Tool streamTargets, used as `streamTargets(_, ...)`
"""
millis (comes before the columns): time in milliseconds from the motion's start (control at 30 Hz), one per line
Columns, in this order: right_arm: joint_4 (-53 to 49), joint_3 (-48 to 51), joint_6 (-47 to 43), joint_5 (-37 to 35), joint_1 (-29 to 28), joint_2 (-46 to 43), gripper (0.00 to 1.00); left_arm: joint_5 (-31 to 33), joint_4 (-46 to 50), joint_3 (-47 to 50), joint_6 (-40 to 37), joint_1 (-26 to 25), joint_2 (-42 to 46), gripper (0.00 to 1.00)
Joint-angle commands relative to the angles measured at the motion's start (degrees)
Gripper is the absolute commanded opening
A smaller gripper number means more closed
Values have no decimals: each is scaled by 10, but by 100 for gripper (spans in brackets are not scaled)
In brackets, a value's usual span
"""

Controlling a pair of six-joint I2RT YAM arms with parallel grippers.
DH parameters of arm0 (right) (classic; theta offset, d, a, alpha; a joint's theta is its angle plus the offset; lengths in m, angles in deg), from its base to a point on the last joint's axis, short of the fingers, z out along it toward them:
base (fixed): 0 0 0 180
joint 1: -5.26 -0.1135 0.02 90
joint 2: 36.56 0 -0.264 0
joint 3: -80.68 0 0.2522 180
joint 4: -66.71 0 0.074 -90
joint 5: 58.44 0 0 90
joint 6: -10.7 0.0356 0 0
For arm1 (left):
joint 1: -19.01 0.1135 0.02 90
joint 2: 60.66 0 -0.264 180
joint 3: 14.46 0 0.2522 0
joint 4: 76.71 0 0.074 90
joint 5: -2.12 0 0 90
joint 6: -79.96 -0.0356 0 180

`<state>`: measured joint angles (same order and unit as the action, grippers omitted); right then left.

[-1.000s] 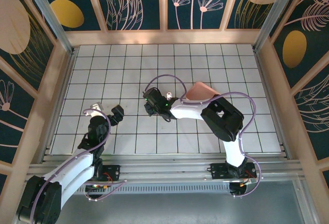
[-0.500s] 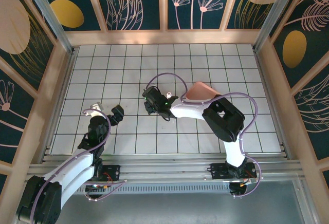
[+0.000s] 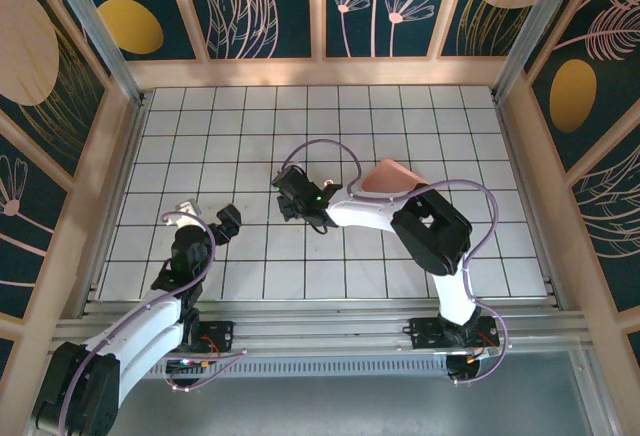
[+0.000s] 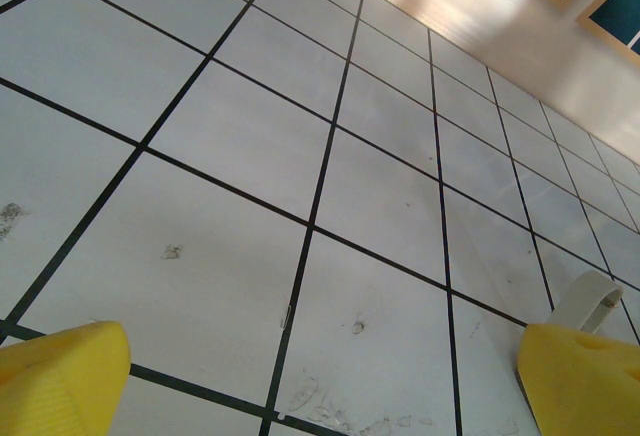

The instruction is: Load the staples into the stapler

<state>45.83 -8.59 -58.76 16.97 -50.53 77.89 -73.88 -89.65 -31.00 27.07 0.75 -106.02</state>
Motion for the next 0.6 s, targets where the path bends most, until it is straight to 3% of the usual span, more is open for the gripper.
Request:
streamTargets(0, -15, -14, 7, -16, -5, 17, 10, 3, -2, -12, -9, 3, 5, 99)
streamTargets(567, -18, -2, 1, -19, -6, 28, 10, 5, 4, -12, -12, 3, 10, 99)
